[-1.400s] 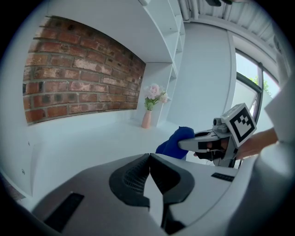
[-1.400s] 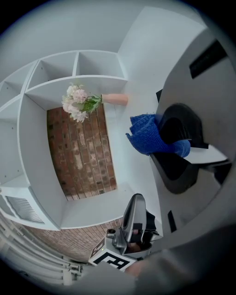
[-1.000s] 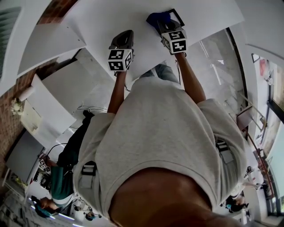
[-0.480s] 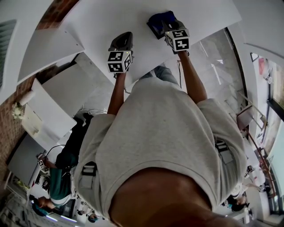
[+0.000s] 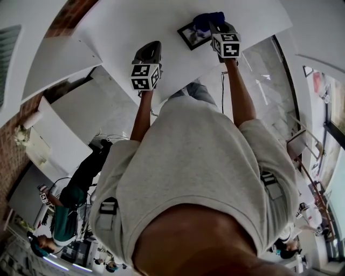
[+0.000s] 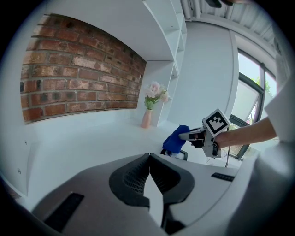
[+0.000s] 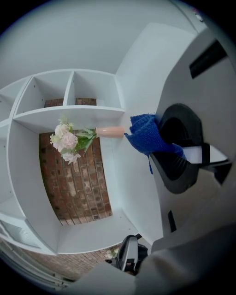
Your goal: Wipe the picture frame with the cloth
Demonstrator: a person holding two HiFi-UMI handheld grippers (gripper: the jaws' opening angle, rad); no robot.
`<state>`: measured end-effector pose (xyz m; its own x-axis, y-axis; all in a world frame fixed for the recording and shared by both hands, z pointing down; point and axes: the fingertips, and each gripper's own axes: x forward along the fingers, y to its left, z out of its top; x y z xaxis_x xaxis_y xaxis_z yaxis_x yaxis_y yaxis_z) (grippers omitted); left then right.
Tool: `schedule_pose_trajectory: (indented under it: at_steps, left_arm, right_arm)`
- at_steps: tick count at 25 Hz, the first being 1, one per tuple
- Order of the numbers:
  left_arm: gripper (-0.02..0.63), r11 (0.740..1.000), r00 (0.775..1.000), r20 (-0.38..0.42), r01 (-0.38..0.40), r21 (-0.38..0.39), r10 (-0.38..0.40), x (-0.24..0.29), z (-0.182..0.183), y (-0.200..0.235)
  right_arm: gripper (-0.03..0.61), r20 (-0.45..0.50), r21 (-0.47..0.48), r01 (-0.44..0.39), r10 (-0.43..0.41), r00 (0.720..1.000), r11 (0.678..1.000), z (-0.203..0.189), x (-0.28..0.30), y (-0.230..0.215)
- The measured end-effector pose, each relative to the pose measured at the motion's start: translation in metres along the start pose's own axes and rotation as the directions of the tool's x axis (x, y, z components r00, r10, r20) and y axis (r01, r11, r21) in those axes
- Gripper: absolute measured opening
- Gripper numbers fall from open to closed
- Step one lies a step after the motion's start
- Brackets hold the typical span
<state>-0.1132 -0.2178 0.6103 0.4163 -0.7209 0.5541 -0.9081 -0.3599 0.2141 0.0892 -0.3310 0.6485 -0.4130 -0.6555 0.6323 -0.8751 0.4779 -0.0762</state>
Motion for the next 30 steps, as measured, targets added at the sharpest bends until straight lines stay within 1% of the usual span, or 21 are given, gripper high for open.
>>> schedule_pose_trajectory:
  at_steps: [8, 11, 15, 23, 30]
  left_arm:
    - [0.017, 1.0, 1.0, 0.003, 0.003, 0.0, -0.003, 0.001, 0.002, 0.001]
    - [0.017, 1.0, 1.0, 0.007, 0.004, 0.002, -0.004, 0.0, 0.002, 0.003]
    - [0.017, 1.0, 1.0, 0.012, 0.008, 0.004, -0.008, -0.002, 0.002, 0.001]
    - [0.017, 1.0, 1.0, 0.028, 0.014, 0.007, -0.014, -0.008, 0.005, -0.001]
    - [0.017, 1.0, 0.999, 0.04, 0.007, 0.006, -0.008, -0.018, 0.005, 0.0]
  right_arm:
    - [0.055, -0.01, -0.004, 0.066, -0.066, 0.998, 0.998, 0.001, -0.002, -0.042]
    - [0.055, -0.003, -0.019, 0.082, -0.082, 0.997, 0.996, 0.007, -0.006, -0.047]
    - [0.055, 0.014, -0.054, 0.083, -0.082, 0.996, 0.995, 0.015, -0.016, -0.044]
    - [0.055, 0.051, -0.105, 0.033, -0.028, 0.998, 0.994, 0.03, -0.03, -0.001]
    - [0.055, 0.066, -0.116, -0.061, 0.069, 0.995, 0.991, 0.035, -0.036, 0.062]
